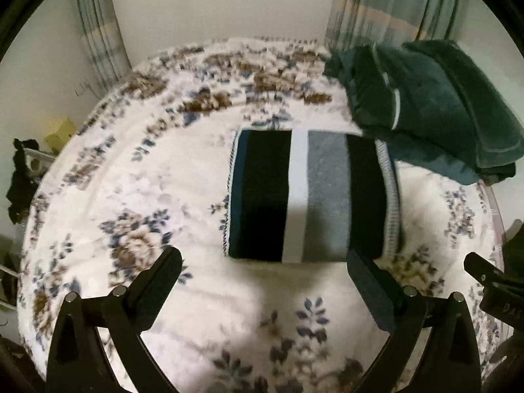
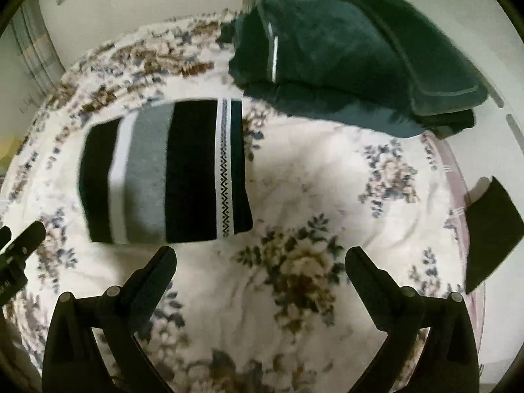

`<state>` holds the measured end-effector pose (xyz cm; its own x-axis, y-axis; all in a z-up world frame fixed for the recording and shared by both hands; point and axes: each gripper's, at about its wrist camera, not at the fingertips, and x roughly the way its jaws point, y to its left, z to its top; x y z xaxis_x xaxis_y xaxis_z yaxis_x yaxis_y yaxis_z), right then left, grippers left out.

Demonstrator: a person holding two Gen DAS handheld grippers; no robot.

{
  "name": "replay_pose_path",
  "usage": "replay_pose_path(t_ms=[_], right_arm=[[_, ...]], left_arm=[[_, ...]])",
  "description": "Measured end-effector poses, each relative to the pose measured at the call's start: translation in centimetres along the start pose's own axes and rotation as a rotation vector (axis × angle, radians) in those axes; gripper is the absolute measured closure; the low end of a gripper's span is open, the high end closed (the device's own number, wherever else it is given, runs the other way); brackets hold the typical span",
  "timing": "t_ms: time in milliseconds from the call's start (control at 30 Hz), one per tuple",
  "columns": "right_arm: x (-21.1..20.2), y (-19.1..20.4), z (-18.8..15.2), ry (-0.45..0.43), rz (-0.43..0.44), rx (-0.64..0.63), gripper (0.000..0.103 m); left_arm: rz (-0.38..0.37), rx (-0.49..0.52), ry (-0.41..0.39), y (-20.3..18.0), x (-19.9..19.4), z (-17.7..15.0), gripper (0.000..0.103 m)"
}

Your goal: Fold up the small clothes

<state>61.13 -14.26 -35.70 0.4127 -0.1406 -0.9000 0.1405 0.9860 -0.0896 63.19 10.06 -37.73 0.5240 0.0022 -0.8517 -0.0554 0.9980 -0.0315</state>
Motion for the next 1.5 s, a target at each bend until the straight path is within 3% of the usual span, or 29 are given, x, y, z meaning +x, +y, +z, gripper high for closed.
replay_pose_path(t_ms=[433,767,1067,1500], right_arm=[[-26.2,-3.4,-5.3,-0.192,-0.001,-0.012,0.0],[-41.3,-4.8,-10.8,-0.336,0.028,-0.035,0.0],[-49.6,-6.3,-14.0,-0.423,0.061,-0.019,0.0],[-53.6,-8.3,-15.9,-0.465,0.06,-0.021,0.0]], left_arm=[[0.015,0.003,-0.145,-1.4,-21.6,-3.9,0.0],[0.008,-0.005,-0.25,-1.5,-32.8,-6.2,0.0],[-0.011,-0.006,-0.287,-2.1,-38.7,-8.6,0.0],[0.007,-0.017,-0.347,-2.7,-42.1,-10.0,0.0]])
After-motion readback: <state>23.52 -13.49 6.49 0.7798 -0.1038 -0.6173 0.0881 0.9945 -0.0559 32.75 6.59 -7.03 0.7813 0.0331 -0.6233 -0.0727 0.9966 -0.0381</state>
